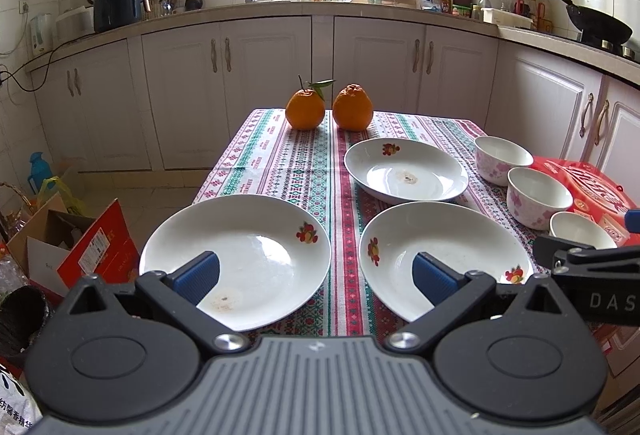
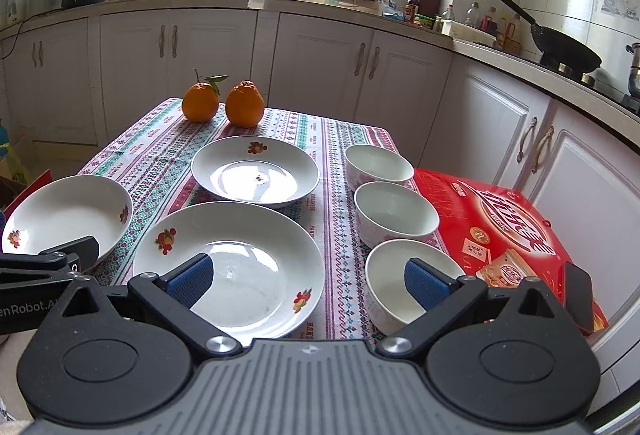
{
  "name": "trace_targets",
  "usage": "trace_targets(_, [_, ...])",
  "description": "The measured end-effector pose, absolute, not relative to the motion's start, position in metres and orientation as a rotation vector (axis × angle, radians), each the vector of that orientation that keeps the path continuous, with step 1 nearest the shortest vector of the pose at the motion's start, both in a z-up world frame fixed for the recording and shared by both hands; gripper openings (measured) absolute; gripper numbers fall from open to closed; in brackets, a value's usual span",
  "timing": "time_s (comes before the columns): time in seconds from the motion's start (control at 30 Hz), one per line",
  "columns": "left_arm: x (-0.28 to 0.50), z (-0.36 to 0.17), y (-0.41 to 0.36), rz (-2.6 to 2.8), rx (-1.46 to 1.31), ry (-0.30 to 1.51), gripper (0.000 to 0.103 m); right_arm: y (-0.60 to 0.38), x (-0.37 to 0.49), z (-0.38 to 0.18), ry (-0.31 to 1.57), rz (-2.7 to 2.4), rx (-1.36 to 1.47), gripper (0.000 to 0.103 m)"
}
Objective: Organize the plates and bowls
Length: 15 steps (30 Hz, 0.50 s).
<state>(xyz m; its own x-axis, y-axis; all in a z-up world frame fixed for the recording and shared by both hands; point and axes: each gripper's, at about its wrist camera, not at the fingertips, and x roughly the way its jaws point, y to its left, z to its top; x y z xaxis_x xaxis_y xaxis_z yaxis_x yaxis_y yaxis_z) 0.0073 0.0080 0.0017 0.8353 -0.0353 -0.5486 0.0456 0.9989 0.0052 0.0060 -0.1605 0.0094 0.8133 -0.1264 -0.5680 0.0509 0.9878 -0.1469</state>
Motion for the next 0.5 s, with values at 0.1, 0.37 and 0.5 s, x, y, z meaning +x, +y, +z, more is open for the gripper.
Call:
trace_targets(0.1, [0.011, 0.001, 0.013, -0.066, 0.014, 0.587, 0.102, -0.159, 0.012, 0.010, 0.615, -0.078, -0.142, 0.103])
trace_targets(0.37, [0.027, 0.003, 0.038, -0.097, -0.057, 0.592, 0.102, -0.153, 0.037, 0.025, 0.549, 0.049, -0.173, 0.103])
trace_targets(0.5, [0.034, -0.003, 0.058, -0.085, -0.069, 0.594, 0.102, -0.143, 0.046, 0.039, 0.444, 0.154, -0.231, 0.103])
